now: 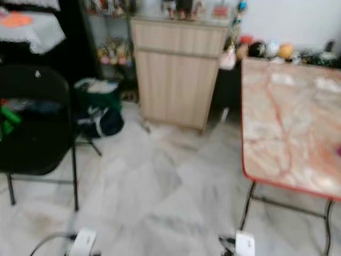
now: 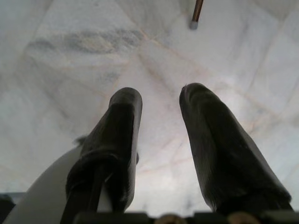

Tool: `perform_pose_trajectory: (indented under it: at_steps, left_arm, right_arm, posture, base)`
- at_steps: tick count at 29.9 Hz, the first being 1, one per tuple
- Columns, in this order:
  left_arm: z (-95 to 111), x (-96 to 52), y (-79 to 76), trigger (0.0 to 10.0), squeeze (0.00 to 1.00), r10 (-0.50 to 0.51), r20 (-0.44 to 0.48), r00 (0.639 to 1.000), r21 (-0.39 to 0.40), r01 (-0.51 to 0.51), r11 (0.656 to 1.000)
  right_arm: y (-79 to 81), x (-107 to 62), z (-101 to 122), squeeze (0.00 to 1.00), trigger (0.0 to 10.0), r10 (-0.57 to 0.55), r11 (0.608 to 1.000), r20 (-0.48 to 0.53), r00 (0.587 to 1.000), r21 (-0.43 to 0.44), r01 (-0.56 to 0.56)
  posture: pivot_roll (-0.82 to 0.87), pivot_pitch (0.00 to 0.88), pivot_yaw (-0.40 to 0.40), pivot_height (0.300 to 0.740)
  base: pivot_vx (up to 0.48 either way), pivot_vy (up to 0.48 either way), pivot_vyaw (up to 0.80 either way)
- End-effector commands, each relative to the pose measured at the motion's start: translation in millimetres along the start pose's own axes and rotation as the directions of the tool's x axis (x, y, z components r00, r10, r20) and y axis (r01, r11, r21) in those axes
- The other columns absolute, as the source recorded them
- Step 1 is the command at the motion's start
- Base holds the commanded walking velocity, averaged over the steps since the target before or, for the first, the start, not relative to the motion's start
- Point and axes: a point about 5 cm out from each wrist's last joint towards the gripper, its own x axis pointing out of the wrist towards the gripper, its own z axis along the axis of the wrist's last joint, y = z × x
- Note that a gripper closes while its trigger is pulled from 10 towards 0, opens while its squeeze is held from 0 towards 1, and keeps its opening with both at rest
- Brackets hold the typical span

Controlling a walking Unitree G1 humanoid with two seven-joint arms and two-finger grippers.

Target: Setting the table

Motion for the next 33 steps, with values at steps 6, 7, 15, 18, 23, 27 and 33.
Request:
perform_pose_trajectory:
  at_steps: [6,7,15,18,23,27,33]
  left_arm:
    - [7.6,-0.3,22.8,10.0,0.00,0.068,-0.005,0.998,-0.202,-0.068,0.977]
    - [7.7,-0.3,22.7,10.0,0.00,0.068,-0.005,0.998,-0.200,-0.067,0.978]
    - [8.7,0.1,21.7,10.0,0.00,0.066,-0.001,0.998,-0.190,-0.065,0.980]
    - [8.1,0.0,21.9,10.0,0.00,0.066,-0.006,0.998,-0.185,-0.066,0.981]
    - [7.3,-0.2,22.1,10.0,0.00,0.065,-0.009,0.998,-0.180,-0.066,0.981]
    - [7.7,0.1,20.9,10.0,0.00,0.061,-0.009,0.998,-0.176,-0.062,0.982]
    - [8.6,0.6,18.8,10.0,0.00,0.056,-0.006,0.998,-0.172,-0.056,0.983]
  right_arm:
    - [11.4,2.2,4.6,0.00,10.0,0.104,0.994,-0.048,0.993,0.044,-0.102]
    - [11.5,2.2,4.6,0.00,10.0,0.104,0.994,-0.048,0.993,0.044,-0.102]
    - [13.4,2.9,10.4,0.00,10.0,0.105,0.993,-0.012,0.994,0.061,-0.104]
    - [15.8,3.1,12.1,0.00,10.0,0.114,0.992,-0.007,0.993,0.052,-0.113]
    - [17.4,3.2,12.5,0.00,10.0,0.116,0.992,-0.004,0.993,0.051,-0.116]
    - [17.6,3.2,12.3,0.00,10.0,0.115,0.992,-0.007,0.993,0.046,-0.115]
    - [17.2,3.3,13.1,0.00,10.0,0.110,0.993,-0.005,0.994,0.041,-0.110]
  posture:
    - [0.21,0.003,-0.138,0.740]
    - [0.21,0.003,-0.138,0.740]
    - [0.21,0.005,-0.139,0.740]
    - [0.21,0.005,-0.138,0.740]
    - [0.21,0.004,-0.136,0.740]
    - [0.21,0.003,-0.137,0.740]
    - [0.21,0.001,-0.138,0.740]
  base:
    - [0.000,0.000,-0.78]
    - [0.000,0.000,-0.78]
    - [0.000,0.000,-0.39]
    - [0.000,-0.179,0.00]
    - [0.000,-0.337,0.00]
    - [0.000,-0.419,0.00]
    - [0.000,-0.426,0.00]
